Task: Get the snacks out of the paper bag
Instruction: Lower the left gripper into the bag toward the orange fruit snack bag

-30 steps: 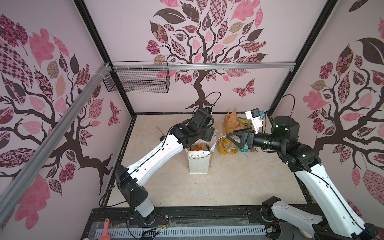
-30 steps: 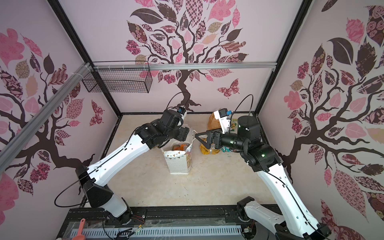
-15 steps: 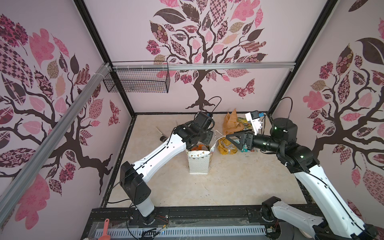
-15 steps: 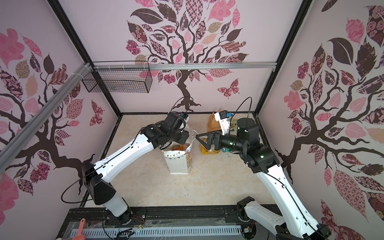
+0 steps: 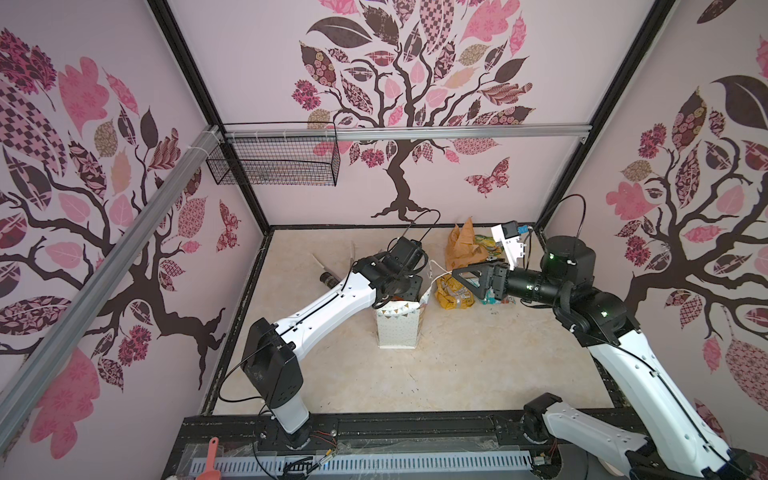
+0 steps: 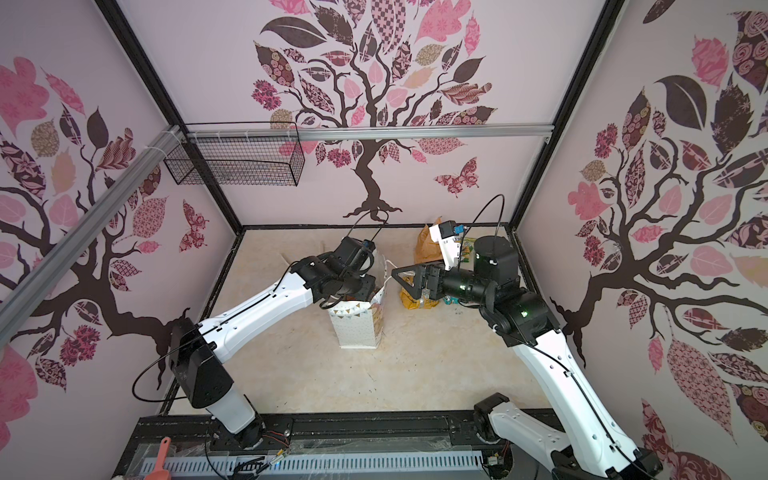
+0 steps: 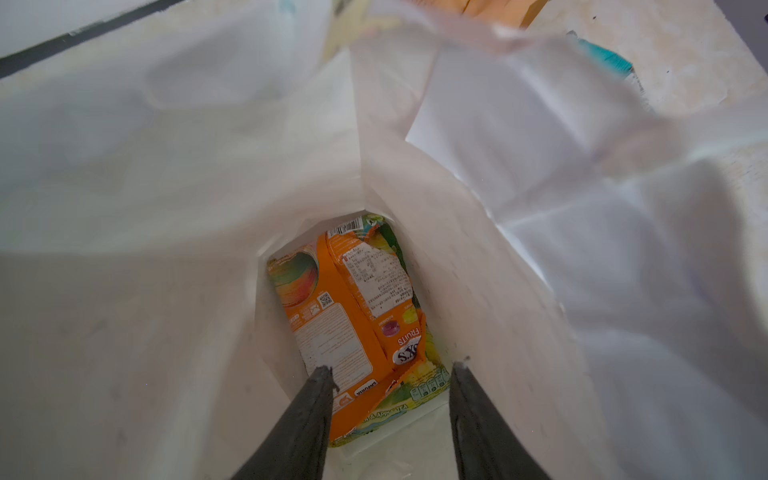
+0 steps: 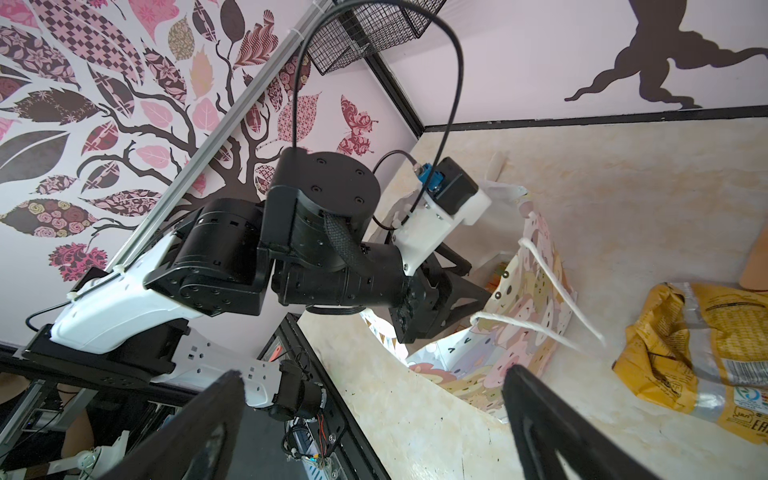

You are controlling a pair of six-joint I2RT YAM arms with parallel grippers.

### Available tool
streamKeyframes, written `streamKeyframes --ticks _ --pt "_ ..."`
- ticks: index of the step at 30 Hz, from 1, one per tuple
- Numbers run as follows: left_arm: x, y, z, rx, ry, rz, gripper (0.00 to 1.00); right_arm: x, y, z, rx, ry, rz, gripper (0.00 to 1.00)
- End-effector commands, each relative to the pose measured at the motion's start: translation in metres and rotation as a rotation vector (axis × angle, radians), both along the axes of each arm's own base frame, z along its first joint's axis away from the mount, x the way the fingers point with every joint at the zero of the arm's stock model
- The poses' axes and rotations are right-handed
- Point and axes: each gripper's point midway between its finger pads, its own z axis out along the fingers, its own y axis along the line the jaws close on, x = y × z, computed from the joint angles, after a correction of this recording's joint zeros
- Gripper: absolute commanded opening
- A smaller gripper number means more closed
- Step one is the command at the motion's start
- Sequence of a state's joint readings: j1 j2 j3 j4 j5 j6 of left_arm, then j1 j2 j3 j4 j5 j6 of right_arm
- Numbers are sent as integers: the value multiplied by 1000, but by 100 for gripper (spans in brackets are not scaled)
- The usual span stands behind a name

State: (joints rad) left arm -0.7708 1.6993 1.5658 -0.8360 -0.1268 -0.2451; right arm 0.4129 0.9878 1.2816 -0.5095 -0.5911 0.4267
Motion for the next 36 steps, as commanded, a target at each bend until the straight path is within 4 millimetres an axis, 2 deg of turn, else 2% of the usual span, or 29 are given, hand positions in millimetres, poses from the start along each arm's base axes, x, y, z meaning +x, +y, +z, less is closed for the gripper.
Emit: streamKeyframes --ticks 1,14,24,36 --pt "0 1 -26 17 53 10 49 -2 0 5 15 -13 -2 100" --pt "0 0 -66 74 130 6 57 -2 -1 4 14 -8 -8 100" --pt "-3 5 -92 135 177 2 69 -2 -2 3 11 -5 -14 100" --pt "-14 8 -135 181 306 -2 88 -4 -3 2 15 0 -15 100"
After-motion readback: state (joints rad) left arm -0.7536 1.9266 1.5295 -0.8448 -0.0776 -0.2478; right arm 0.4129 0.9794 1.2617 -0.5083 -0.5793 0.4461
